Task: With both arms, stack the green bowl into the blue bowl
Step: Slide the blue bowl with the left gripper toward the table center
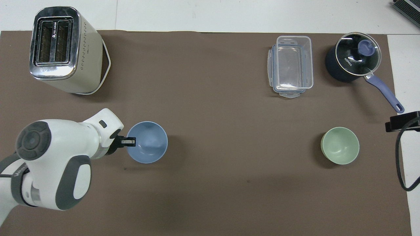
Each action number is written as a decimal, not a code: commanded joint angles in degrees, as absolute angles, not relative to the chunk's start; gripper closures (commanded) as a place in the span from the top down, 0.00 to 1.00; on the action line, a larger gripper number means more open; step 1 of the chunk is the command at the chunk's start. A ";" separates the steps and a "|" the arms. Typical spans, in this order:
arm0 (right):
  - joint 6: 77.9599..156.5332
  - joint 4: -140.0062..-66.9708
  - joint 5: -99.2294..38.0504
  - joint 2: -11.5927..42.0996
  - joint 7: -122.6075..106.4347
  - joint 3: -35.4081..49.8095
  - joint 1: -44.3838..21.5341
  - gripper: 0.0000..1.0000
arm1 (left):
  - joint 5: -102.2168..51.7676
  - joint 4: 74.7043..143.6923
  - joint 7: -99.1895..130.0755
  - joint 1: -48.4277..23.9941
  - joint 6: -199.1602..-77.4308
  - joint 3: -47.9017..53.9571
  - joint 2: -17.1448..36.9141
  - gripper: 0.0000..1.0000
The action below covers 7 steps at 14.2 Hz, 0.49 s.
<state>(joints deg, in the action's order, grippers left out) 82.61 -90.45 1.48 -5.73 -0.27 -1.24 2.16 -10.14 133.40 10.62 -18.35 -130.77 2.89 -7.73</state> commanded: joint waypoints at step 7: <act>82.97 -91.14 1.41 -6.59 -0.53 -0.97 2.46 1.00 | -5.27 132.01 27.86 -31.37 -140.97 1.93 1.13 0.00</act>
